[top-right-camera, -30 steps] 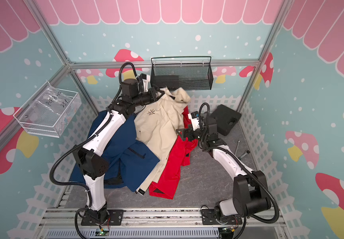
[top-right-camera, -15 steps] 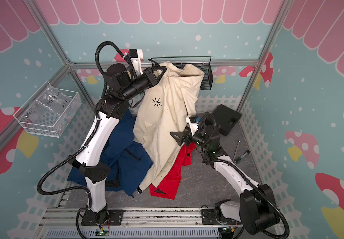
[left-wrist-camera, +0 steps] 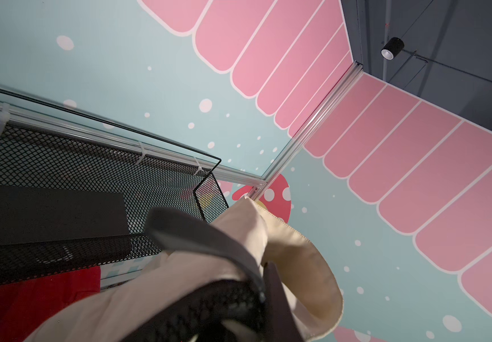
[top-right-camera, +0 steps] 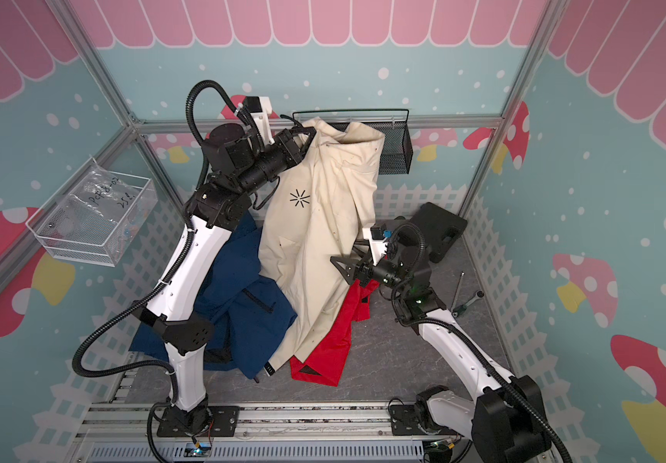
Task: Unzip the jacket
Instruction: Pick up the jacket from the jacket.
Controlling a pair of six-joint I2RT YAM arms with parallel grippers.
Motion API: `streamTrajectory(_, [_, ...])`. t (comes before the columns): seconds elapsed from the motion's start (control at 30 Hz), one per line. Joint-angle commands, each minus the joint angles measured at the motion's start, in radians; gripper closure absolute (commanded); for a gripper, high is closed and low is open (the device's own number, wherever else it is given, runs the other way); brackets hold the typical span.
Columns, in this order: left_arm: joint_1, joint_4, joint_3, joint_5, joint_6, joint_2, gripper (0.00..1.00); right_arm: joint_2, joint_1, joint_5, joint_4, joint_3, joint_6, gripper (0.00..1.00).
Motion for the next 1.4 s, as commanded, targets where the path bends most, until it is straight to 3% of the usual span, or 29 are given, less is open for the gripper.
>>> streamTrajectory(0.0, [0.007,0.091,0.016,-0.011,0.017,-0.041,1.0,0.041,0.055,0.017,0.015,-0.02,0.06,0.14])
streamTrajectory(0.07, [0.008,0.091,0.016,-0.011,0.017,-0.043,1.0,0.069,0.087,0.061,0.011,-0.012,0.066,0.12])
streamTrajectory(0.13, [0.01,0.09,0.014,-0.016,0.017,-0.048,1.0,0.102,0.11,0.083,0.03,-0.007,0.08,0.24])
streamTrajectory(0.17, [0.013,0.092,0.01,-0.019,0.016,-0.051,1.0,0.124,0.119,0.064,0.047,0.007,0.085,0.42])
streamTrajectory(0.2, [0.019,0.102,0.001,-0.022,0.012,-0.056,1.0,0.143,0.129,0.048,0.048,0.031,0.085,0.68])
streamTrajectory(0.23, [0.028,0.111,-0.007,-0.023,0.003,-0.061,1.0,0.152,0.136,0.052,0.04,0.051,0.081,0.88])
streamTrajectory(0.27, [0.043,0.121,-0.018,-0.028,-0.016,-0.067,1.0,0.154,0.141,0.065,0.034,0.07,0.074,1.0])
streamTrajectory(0.37, [0.099,0.153,-0.023,-0.056,-0.065,-0.083,1.0,0.145,0.139,0.117,-0.053,0.189,-0.012,1.0])
streamTrajectory(0.5, [0.181,0.2,0.005,-0.115,-0.074,-0.114,1.0,0.195,0.121,0.133,-0.35,0.533,-0.242,1.0])
streamTrajectory(0.57, [0.207,0.251,0.004,-0.129,-0.068,-0.142,1.0,0.205,0.107,0.099,-0.412,0.638,-0.283,1.0])
streamTrajectory(0.7, [0.248,0.304,0.004,-0.198,-0.046,-0.214,1.0,0.194,0.042,0.031,-0.441,0.774,-0.295,1.0])
streamTrajectory(0.83, [0.313,0.37,-0.042,-0.272,-0.119,-0.304,1.0,0.163,-0.037,0.043,-0.446,0.865,-0.283,1.0])
streamTrajectory(0.97, [0.326,0.461,-0.066,-0.27,-0.155,-0.355,1.0,0.174,-0.049,0.063,-0.463,0.983,-0.308,1.0])
streamTrajectory(1.13, [0.326,0.471,0.044,-0.237,-0.232,-0.322,1.0,0.211,-0.051,0.085,-0.474,1.118,-0.313,1.0])
streamTrajectory(1.37, [0.318,0.516,0.076,-0.216,-0.251,-0.341,1.0,0.196,-0.051,0.086,-0.433,1.135,-0.268,1.0])
